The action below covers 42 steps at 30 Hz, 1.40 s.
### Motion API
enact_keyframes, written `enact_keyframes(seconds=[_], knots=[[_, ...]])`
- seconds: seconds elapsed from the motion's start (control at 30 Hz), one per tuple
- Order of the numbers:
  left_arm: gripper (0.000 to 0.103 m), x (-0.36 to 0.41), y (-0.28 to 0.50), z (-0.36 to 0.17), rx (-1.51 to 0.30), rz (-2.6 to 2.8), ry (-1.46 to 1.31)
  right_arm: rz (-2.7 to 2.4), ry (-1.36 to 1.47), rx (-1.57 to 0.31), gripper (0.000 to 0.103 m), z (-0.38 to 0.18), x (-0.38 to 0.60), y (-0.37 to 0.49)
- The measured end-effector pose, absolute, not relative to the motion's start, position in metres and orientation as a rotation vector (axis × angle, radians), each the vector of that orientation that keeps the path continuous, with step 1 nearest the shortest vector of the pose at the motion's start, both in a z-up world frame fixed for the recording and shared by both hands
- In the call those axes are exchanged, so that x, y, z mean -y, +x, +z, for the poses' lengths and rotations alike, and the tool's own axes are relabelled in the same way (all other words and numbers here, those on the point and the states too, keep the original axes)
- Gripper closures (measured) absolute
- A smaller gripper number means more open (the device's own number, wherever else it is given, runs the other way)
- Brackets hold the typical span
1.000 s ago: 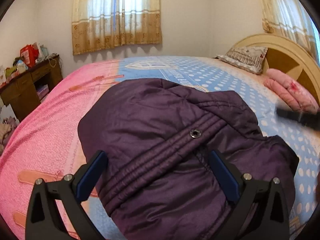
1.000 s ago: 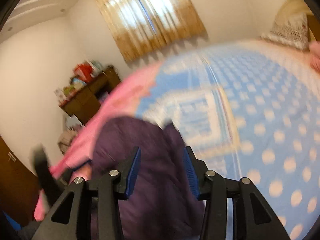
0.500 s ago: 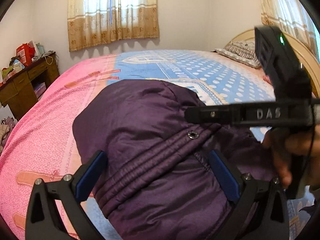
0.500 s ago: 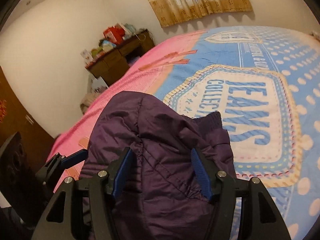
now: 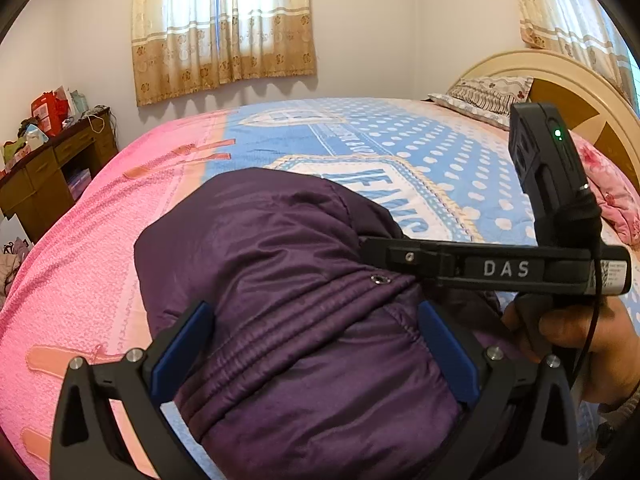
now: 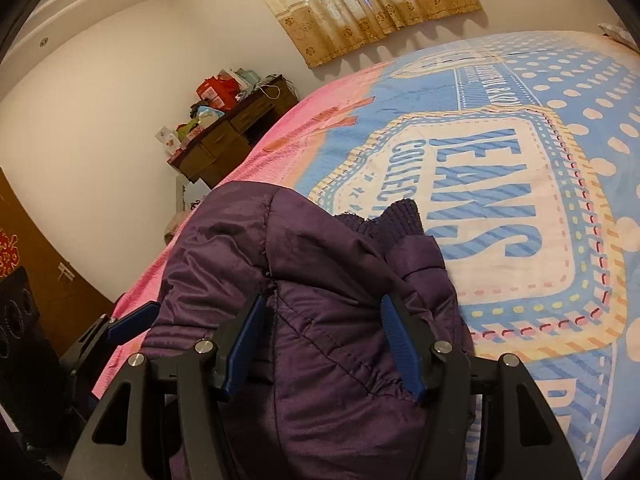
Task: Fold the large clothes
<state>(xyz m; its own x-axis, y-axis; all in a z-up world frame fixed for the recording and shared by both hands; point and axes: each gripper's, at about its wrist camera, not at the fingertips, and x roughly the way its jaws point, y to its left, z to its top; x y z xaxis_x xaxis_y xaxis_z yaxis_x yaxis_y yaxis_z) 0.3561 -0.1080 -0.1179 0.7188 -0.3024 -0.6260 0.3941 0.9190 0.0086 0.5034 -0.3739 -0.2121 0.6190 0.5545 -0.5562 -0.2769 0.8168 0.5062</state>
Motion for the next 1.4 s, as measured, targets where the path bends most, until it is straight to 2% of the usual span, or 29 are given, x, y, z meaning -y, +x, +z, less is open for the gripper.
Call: enact_keyframes(seconds=[1.0, 1.2, 1.23, 1.27, 1.4], knots=[[0.0, 0.107, 0.351, -0.117, -0.656, -0.382, 0.128, 0.399, 0.302, -0.742, 0.042, -0.209, 0.363, 0.495], [0.0, 0.094, 0.338, -0.109, -0.629, -0.39, 0.101, 0.233, 0.157, -0.58, 0.021, -0.186, 0.354, 0.464], [0.0, 0.09, 0.334, -0.108, -0.627, -0.384, 0.086, 0.185, 0.12, -0.566, 0.013, -0.184, 0.352, 0.46], [0.0, 0.082, 0.328, -0.105, -0.617, -0.357, 0.054, 0.13, 0.09, -0.539, 0.01, -0.181, 0.351, 0.454], [0.0, 0.061, 0.315, -0.105, -0.598, -0.309, -0.013, 0.127, 0.097, -0.57, 0.007, -0.179, 0.355, 0.457]])
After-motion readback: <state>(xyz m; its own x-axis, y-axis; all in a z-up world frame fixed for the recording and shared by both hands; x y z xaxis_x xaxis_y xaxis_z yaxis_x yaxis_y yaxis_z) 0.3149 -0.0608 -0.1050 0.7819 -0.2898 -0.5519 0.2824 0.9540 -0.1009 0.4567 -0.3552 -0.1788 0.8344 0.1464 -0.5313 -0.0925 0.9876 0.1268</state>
